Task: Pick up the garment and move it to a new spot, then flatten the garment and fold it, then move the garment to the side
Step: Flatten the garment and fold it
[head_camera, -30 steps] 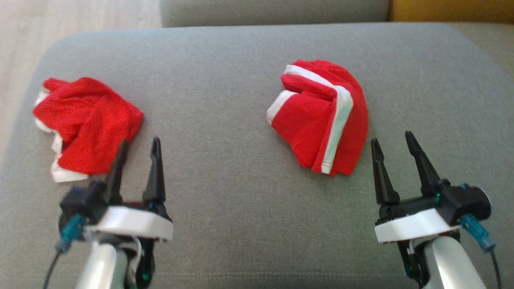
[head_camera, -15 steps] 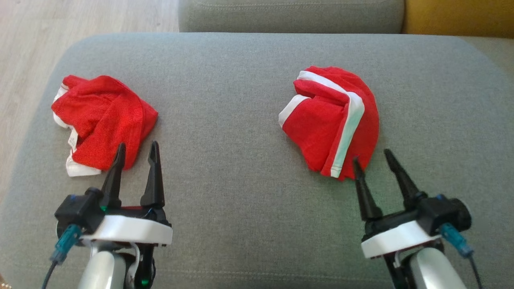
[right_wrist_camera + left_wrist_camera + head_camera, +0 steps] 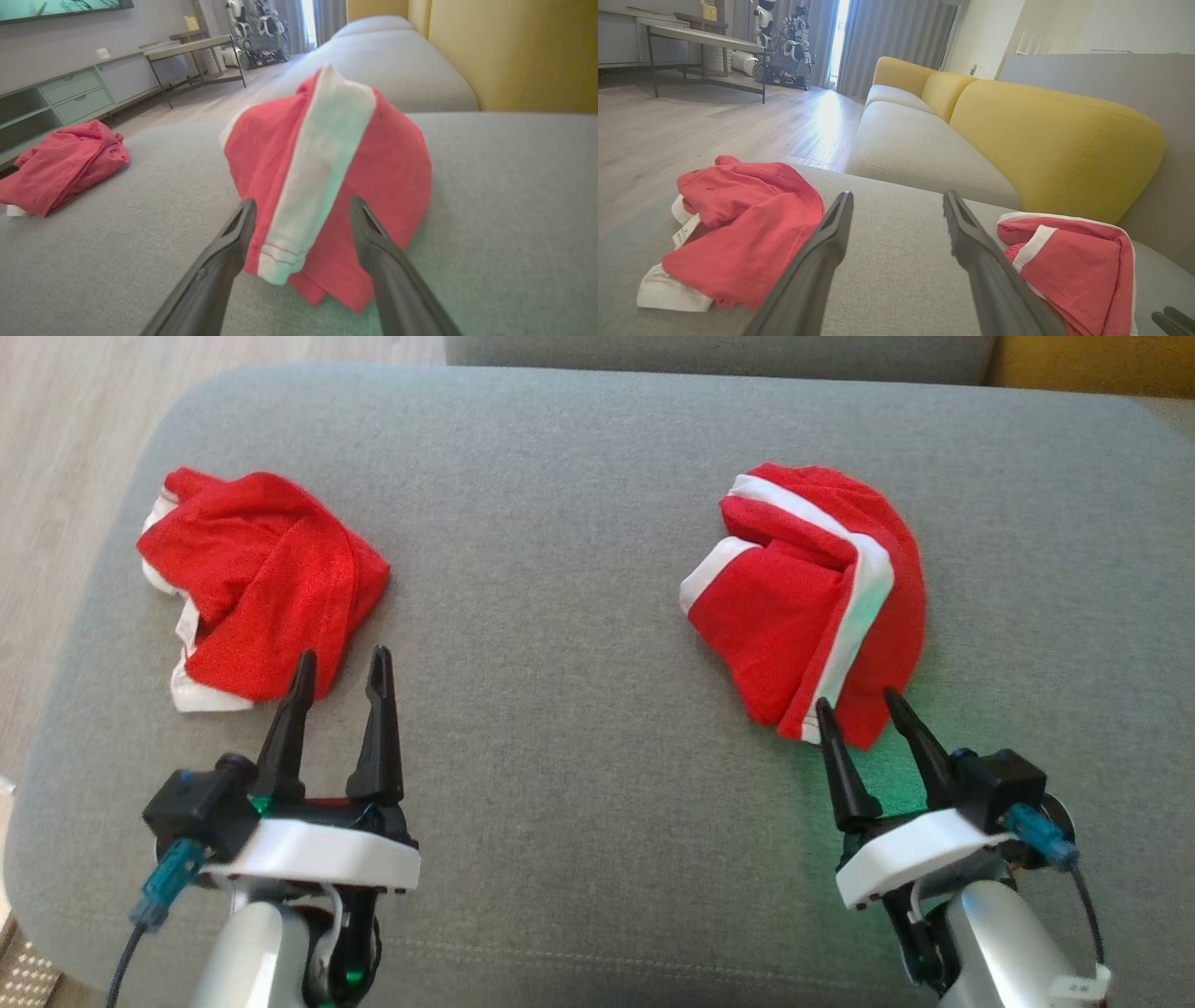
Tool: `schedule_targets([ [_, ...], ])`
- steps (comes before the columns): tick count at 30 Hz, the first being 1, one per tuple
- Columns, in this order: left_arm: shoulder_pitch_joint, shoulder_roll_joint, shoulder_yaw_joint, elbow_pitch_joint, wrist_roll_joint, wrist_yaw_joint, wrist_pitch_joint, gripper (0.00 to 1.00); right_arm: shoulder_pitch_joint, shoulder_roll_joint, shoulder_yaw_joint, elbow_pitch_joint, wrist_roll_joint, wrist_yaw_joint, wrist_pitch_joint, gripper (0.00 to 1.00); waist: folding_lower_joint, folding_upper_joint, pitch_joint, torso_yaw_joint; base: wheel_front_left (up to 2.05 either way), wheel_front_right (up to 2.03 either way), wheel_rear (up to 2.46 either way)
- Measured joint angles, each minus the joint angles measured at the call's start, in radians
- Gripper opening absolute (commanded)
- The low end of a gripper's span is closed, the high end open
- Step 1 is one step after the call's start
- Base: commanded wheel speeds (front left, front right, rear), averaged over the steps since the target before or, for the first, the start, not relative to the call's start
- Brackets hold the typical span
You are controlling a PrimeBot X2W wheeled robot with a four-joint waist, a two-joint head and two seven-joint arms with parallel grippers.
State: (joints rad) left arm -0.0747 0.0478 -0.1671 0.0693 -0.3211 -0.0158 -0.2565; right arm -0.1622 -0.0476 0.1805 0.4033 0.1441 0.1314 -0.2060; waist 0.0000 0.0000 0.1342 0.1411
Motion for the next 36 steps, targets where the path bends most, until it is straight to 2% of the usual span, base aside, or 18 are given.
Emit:
schedule_targets([
  [7, -0.002, 0.0, -0.006, 0.001, 0.0, 0.007, 0.0, 1.0, -0.032, 0.0, -0.01, 0.103, 0.046, 0.0, 0.005, 1.0, 0.0, 0.0, 0.026, 0.024, 0.0, 0.0, 0.0],
  [17, -0.014, 0.0, -0.01, 0.001, -0.007, 0.008, 0.0, 1.0, -0.079, -0.001, 0.026, 0.175, 0.077, 0.0, -0.005, 1.0, 0.0, 0.0, 0.042, 0.026, 0.0, 0.0, 0.0],
  [18, -0.014, 0.0, -0.011, 0.001, -0.007, 0.008, 0.0, 1.0, -0.082, -0.001, 0.033, 0.18, 0.08, 0.0, -0.006, 0.81, 0.0, 0.0, 0.042, 0.026, 0.0, 0.0, 0.0],
  [19, -0.014, 0.0, -0.011, 0.001, -0.007, 0.008, 0.0, 1.0, -0.085, -0.001, 0.04, 0.185, 0.086, 0.0, -0.006, 0.27, 0.0, 0.0, 0.042, 0.026, 0.0, 0.0, 0.0],
  [20, -0.014, 0.0, -0.012, 0.002, -0.007, 0.008, 0.0, 1.0, -0.086, 0.0, 0.045, 0.189, 0.087, 0.0, -0.006, 0.27, 0.0, 0.0, 0.042, 0.025, 0.0, 0.0, 0.0],
  [21, -0.015, 0.0, -0.012, 0.002, -0.007, 0.008, 0.0, 1.0, -0.09, 0.0, 0.048, 0.193, 0.087, 0.0, -0.007, 0.0, 0.0, 0.0, 0.042, 0.025, 0.0, 0.0, 0.0],
  [29, -0.017, 0.0, -0.011, 0.004, -0.007, 0.01, 0.0, 1.0, -0.097, -0.001, 0.047, 0.199, 0.072, 0.0, -0.016, 0.0, 0.0, 0.0, 0.039, 0.016, 0.0, 0.0, 0.0],
  [36, -0.017, 0.0, 0.0, 0.005, -0.007, 0.016, 0.0, 1.0, -0.083, -0.001, -0.018, 0.149, -0.085, 0.0, -0.006, 0.0, 0.0, 0.0, 0.024, -0.023, 0.0, 0.0, 0.0],
])
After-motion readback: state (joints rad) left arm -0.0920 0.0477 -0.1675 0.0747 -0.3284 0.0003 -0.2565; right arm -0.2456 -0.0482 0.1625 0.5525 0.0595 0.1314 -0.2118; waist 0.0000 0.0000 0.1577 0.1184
